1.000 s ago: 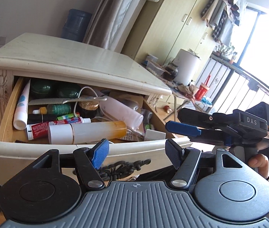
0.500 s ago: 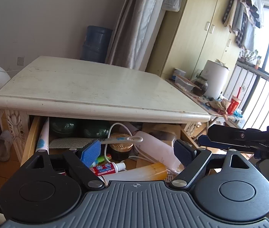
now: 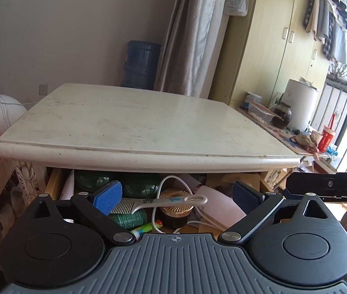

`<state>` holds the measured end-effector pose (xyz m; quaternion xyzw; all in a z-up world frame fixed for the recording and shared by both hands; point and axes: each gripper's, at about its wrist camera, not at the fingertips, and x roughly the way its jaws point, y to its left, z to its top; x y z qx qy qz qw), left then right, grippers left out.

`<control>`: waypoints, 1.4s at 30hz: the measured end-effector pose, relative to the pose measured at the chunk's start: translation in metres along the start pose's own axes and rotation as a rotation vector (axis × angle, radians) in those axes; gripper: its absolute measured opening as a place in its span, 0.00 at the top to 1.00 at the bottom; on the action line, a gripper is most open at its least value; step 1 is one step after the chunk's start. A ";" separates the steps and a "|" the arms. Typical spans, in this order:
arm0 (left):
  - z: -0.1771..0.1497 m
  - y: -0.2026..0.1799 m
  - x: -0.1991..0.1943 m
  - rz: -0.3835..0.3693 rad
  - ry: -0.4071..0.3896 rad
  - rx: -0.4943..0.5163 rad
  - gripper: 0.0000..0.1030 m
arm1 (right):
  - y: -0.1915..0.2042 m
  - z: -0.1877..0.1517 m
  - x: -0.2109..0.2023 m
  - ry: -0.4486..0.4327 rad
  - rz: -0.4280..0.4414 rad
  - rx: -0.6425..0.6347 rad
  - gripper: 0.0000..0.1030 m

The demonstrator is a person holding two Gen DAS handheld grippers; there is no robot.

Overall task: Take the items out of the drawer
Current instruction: 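Move the right tool toward the white spray bottle while the left tool hovers over the comb, then close the right tool around the white spray bottle's body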

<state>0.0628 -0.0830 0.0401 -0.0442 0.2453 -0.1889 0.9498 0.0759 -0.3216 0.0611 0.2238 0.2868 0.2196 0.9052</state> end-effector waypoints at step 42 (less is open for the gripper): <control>-0.005 0.001 0.076 -0.107 0.274 0.050 0.35 | -0.015 0.028 0.086 0.341 -0.185 -0.252 0.44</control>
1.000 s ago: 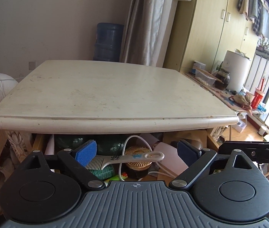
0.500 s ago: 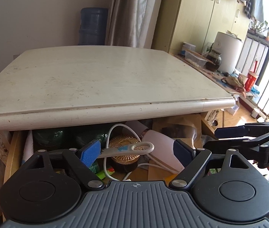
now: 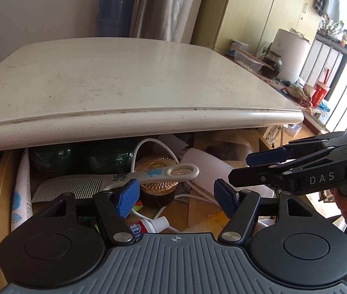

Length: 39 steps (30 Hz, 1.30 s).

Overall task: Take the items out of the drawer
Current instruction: 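Close the right tool around the white spray bottle's body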

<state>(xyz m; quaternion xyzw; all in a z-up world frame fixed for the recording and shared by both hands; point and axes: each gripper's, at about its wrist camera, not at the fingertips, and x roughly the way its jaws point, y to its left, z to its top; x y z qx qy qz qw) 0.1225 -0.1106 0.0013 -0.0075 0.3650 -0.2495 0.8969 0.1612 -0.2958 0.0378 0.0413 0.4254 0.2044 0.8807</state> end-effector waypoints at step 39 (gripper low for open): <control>-0.003 0.014 0.011 -0.101 0.040 -0.058 0.55 | 0.003 0.008 0.038 0.168 -0.029 -0.010 0.56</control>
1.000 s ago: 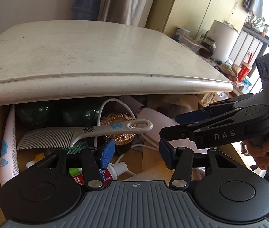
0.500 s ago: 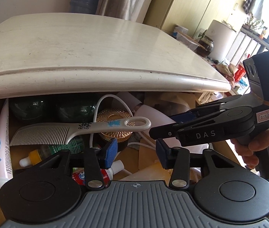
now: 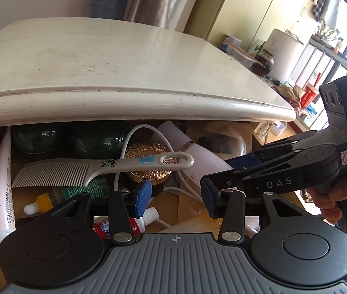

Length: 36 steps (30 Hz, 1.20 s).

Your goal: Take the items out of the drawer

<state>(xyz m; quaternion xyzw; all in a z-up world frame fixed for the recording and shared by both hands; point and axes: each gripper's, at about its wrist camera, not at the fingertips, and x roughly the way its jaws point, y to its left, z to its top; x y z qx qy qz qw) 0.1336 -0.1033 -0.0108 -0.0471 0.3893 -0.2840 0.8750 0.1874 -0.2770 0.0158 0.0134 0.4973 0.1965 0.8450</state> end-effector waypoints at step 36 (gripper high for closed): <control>-0.002 0.000 0.000 -0.028 0.007 0.007 0.55 | -0.029 -0.026 -0.019 0.057 0.122 0.343 0.54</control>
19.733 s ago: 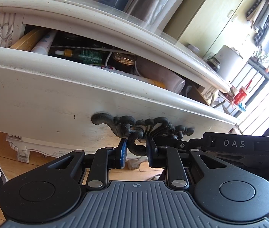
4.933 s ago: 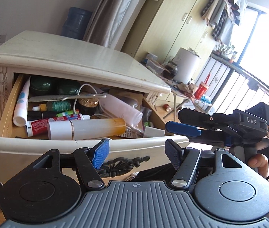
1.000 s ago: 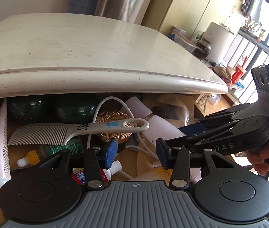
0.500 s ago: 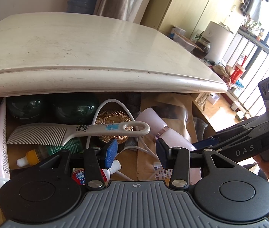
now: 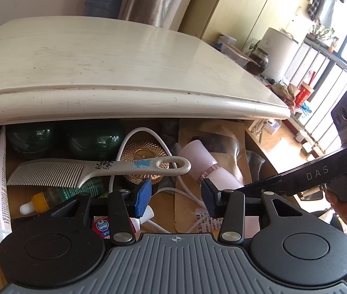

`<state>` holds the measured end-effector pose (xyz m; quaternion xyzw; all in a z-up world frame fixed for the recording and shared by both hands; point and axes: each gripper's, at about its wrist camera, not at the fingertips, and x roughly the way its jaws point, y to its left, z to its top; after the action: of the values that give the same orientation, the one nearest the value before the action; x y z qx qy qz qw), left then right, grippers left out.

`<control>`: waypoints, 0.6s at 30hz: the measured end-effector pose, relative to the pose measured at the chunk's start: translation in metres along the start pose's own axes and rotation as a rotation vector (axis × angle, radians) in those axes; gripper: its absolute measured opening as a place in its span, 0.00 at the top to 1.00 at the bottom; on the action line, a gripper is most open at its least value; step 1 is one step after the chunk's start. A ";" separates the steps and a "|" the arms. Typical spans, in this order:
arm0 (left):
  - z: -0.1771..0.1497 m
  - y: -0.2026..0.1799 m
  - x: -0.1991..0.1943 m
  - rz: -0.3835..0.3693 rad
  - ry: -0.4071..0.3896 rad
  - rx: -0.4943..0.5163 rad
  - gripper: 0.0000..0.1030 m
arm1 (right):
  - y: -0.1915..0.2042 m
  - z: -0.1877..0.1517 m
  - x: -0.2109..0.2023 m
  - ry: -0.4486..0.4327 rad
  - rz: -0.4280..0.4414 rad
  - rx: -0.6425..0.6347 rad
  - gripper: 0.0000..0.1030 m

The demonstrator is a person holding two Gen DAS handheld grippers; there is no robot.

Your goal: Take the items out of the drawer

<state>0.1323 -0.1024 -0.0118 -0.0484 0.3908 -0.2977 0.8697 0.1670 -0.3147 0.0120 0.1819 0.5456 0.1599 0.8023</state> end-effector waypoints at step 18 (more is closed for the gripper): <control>-0.001 -0.001 -0.001 -0.024 0.005 0.002 0.55 | -0.003 0.021 0.027 -0.011 0.019 0.044 0.51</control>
<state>0.1308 -0.1028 -0.0117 -0.0514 0.3922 -0.3086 0.8650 0.1964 -0.3075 -0.0047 0.2058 0.5429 0.1545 0.7994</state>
